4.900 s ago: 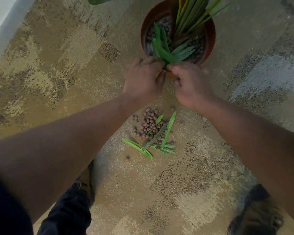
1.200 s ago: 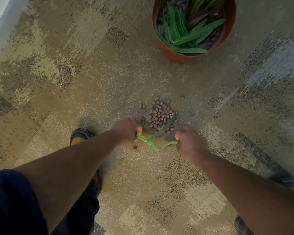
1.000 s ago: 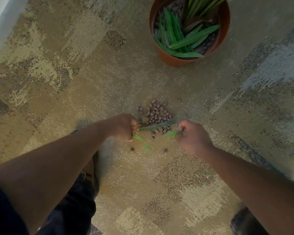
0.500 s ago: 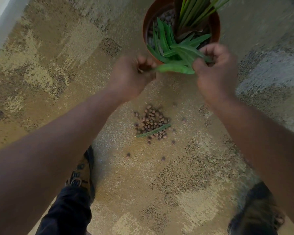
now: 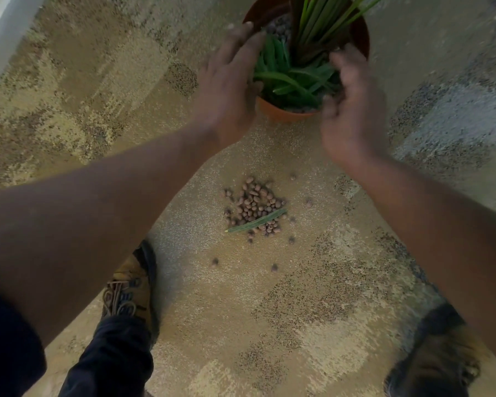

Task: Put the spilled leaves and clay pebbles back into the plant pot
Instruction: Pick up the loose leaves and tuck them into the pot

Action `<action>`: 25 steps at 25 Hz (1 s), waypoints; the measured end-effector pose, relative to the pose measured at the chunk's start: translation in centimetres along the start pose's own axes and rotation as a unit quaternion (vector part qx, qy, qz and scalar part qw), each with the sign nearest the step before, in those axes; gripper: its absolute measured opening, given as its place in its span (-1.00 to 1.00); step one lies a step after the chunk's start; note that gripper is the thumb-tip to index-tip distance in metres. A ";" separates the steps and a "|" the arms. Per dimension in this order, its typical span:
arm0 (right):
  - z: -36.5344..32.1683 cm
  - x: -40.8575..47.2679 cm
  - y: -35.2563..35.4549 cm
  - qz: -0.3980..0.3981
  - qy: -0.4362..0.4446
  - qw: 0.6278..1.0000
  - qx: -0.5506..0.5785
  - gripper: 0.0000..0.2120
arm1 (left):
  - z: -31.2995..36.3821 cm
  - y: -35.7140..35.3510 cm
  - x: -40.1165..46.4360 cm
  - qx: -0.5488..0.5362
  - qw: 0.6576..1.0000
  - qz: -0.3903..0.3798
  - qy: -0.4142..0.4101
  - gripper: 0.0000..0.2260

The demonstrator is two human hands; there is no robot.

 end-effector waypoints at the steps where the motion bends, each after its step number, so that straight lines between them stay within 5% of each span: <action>1: 0.2 -1.1 -0.1 0.029 0.031 0.999 -0.016 -0.57 | -0.1 0.0 -1.0 -0.008 0.999 0.036 0.007 -0.58; 4: 1.5 -4.4 -1.2 0.013 0.048 0.998 -0.032 -0.84 | -0.7 -1.8 -4.9 -0.013 0.998 0.055 0.010 -0.88; 8: 4.5 -10.5 -5.1 -0.294 -0.070 0.953 -0.036 -0.82 | -1.0 -6.6 -12.1 -0.044 0.980 -0.195 0.005 -0.91; 11: 6.0 -13.5 -6.9 -0.406 -0.043 0.908 -0.098 -0.65 | -0.7 -9.3 -15.8 -0.031 0.942 -0.333 -0.003 -0.83; 18: 5.9 -14.6 -7.5 -0.420 0.041 0.875 -0.235 -0.64 | 0.0 -10.9 -18.0 0.090 0.922 -0.374 -0.046 -0.57; 25: 6.6 -14.6 -7.0 -0.372 0.096 0.895 -0.227 -0.73 | -0.2 -10.2 -17.6 0.065 0.943 -0.320 -0.060 -0.60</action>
Point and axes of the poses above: each hand's wrist, its own x-axis towards the middle knuckle, its own y-axis out of the back of the hand, z = x × y, the point moved 1 cm from there along x, towards the middle knuckle, and after that the axes turned 4 degrees about x, right-handed, at the moved point
